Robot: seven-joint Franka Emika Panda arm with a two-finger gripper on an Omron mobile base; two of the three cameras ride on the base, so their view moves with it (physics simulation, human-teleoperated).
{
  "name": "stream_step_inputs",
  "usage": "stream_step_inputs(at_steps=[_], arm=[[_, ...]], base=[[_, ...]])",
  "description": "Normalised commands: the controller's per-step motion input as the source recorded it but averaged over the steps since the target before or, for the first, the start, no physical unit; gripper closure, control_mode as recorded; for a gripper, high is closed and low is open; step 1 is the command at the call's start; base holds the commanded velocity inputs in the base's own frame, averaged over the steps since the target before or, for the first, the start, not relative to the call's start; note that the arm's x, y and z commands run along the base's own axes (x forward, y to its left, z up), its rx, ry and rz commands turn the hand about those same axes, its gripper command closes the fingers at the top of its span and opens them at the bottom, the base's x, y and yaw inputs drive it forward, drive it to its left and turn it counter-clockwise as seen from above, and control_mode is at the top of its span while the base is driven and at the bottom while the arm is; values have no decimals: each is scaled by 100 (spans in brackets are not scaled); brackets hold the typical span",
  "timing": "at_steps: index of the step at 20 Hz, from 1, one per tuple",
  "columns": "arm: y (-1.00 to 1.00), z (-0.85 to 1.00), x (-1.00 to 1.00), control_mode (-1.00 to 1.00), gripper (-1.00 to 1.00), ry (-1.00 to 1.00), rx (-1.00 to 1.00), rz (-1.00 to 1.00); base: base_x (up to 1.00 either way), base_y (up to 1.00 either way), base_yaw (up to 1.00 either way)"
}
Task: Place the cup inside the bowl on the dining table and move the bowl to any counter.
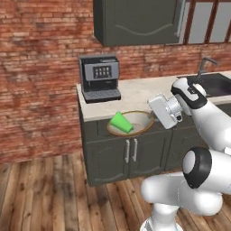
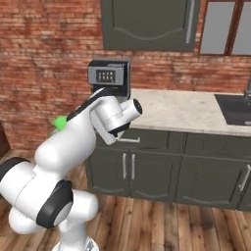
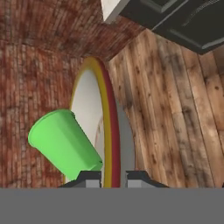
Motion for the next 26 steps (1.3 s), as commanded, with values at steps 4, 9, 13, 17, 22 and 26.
stream_step_inputs(at_steps=[4,9,13,17,22,26], arm=[[0,0,0,100,100,0,0,0],[0,0,0,100,100,0,0,0],[0,0,0,100,100,0,0,0],[0,0,0,100,100,0,0,0],[0,0,0,100,100,0,0,0],[0,0,0,100,100,0,0,0]], base=[[48,-58,3],[64,-55,3],[69,-57,3],[50,-48,3],[22,-41,4],[52,-44,3]])
